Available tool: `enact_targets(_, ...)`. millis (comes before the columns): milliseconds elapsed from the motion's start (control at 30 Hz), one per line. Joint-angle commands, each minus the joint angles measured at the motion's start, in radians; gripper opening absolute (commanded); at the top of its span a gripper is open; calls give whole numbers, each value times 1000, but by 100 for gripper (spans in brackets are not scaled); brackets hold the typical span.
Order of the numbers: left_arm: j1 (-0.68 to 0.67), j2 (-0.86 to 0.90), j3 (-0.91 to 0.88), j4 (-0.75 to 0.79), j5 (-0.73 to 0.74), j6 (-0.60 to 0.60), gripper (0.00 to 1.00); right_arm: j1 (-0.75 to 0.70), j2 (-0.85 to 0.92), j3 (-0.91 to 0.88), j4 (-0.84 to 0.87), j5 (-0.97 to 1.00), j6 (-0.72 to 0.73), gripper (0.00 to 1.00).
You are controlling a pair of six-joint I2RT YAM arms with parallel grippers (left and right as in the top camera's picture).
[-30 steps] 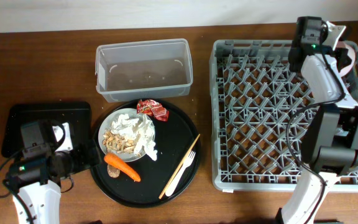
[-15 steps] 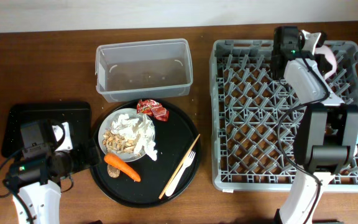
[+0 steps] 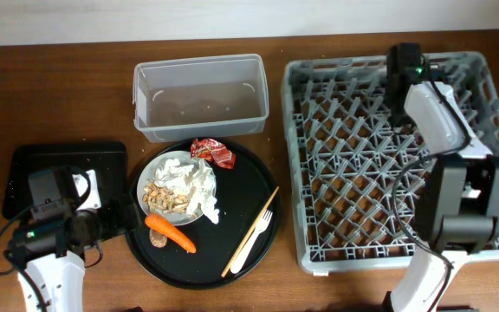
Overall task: Sort waste into correct bins and load items into the dishwasher rack
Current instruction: 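Set the pink bowl upright in the rack's top right area, then grasp the red wrapper with the left gripper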
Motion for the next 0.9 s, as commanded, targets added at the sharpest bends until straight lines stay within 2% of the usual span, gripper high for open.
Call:
enact_targets(0,3,-3,15,3,18,9,99,26,-90,-3,-31,-221,0,86)
enact_targets(133,3,-3,15,6,18,9,99,26,-182,-2,-117,-228,0,87)
enact_targets(233,3,-3,15,6,18,9,99,24,-248,-2,-249,-392,0,75)
enact_targets(300,3,-3,15,5,18,9,99,25,-269,-2,-364,-572,-48,58)
enact_targets(333,3,-3,15,5,18,9,99,26,-271,-2,-467,-714,-110,37)
enact_targets(367,3,-3,15,6,18,9,99,29,-271,-7,-541,-789,-137,25)
enact_targets(400,3,-3,15,6,18,9,99,42,-271,-16,-609,-822,-159,21)
enact_targets(500,3,-3,15,9,18,9,99,133,-271,-72,-653,-834,-161,20)
enact_targets(567,3,-3,15,10,18,9,99,291,-271,-146,-624,-851,-134,15)
enact_targets(667,3,-3,15,9,18,8,99,436,-271,-215,-554,-850,-66,11)
enact_targets(767,3,-3,15,9,18,9,99,492,-271,-294,-489,-815,14,11)
enact_targets(867,3,-3,15,9,18,8,99,496,-271,-327,-469,-799,28,11)
